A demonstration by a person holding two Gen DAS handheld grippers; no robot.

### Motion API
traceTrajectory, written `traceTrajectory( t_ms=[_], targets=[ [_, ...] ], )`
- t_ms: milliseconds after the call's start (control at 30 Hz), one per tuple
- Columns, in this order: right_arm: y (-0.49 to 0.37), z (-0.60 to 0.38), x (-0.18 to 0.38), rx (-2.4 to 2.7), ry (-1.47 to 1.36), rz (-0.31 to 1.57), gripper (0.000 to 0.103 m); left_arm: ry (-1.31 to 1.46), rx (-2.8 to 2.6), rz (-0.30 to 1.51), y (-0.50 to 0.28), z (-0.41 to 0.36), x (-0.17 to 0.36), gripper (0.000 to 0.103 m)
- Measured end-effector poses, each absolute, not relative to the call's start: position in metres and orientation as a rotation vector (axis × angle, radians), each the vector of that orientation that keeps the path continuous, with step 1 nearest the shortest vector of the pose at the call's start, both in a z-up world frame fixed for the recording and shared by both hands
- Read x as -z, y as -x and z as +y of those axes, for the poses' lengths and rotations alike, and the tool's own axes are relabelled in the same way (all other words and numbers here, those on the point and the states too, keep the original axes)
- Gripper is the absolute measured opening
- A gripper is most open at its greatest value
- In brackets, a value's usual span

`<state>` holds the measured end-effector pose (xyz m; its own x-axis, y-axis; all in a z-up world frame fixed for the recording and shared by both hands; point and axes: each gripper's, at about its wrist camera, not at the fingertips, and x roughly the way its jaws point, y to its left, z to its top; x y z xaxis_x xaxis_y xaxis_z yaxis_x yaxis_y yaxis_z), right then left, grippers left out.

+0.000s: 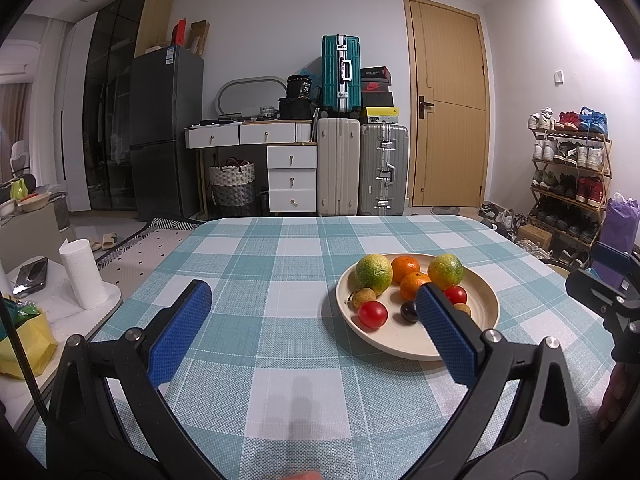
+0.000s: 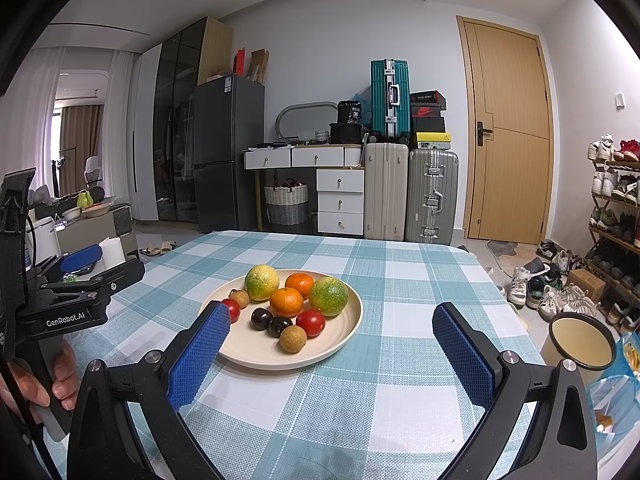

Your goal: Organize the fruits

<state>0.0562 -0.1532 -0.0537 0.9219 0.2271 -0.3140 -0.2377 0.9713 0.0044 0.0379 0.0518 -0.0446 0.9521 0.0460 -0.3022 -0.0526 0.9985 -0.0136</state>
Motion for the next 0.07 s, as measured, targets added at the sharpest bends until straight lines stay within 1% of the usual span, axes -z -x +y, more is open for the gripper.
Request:
traceTrajectory(
  t_ms=[67],
  targets=[
    [-0.0559, -0.1531, 0.0536, -0.239, 0.034, 0.319, 0.103, 0.023, -0.050, 0.307, -0.0382, 0.0524, 0.0449, 0.102]
  ],
)
